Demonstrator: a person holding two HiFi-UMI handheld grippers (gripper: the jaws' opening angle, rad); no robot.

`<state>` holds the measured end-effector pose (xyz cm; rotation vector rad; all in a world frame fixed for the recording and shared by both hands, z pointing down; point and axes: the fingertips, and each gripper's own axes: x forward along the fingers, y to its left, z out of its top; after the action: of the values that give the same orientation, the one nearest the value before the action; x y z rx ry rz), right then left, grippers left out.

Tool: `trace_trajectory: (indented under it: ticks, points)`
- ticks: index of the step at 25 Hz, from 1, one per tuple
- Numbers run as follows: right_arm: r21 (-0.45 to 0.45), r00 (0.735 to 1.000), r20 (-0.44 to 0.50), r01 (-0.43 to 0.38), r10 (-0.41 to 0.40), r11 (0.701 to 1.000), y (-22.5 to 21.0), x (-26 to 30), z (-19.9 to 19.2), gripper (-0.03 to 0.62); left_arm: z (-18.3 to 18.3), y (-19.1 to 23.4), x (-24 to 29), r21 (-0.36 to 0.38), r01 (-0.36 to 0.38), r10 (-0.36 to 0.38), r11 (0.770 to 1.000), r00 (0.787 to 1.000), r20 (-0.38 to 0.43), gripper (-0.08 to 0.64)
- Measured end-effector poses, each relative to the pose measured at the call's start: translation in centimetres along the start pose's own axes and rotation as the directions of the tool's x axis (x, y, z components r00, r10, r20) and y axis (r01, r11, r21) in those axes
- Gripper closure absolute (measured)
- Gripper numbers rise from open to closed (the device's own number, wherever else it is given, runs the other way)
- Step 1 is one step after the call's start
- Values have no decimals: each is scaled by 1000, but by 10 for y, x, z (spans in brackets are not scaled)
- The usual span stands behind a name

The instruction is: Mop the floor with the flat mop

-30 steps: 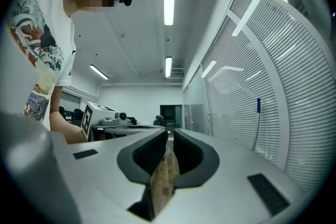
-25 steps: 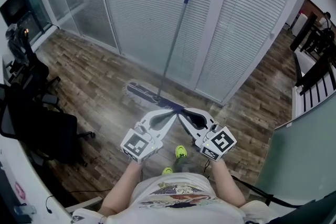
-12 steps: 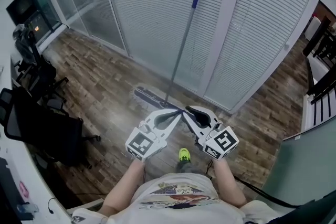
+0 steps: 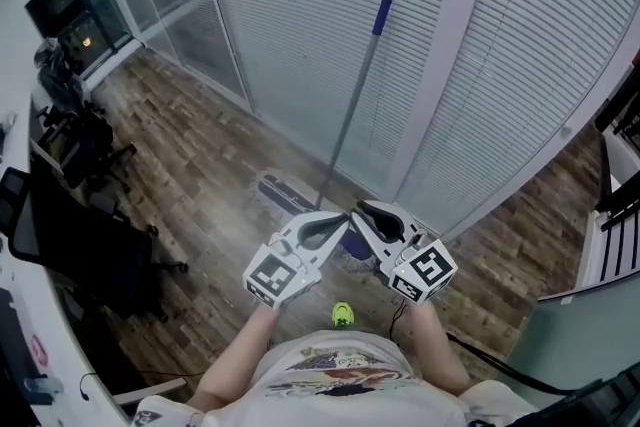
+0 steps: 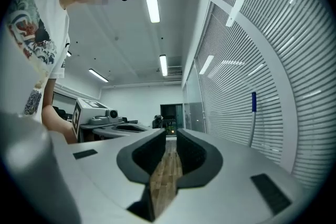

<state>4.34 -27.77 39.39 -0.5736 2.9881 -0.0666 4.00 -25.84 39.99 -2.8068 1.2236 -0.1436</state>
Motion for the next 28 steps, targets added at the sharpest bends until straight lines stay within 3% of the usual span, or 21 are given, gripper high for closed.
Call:
trace_trajectory:
  ticks: [14,23,28]
  points:
    - [-5,1000,10,-12,12,1000,-108,10,-2,538,-14,48,98,18,-33,33,999,999,-29,546]
    - [10,1000,2,18,-18,1000,-133,46,-11,537,-28,91,106,7,-57,57,998,998,-39,541]
    - [8,998,-8,63,-63,998,-162,73,-15,537,-34,132,122,1,-49,49,999,998,-31,502]
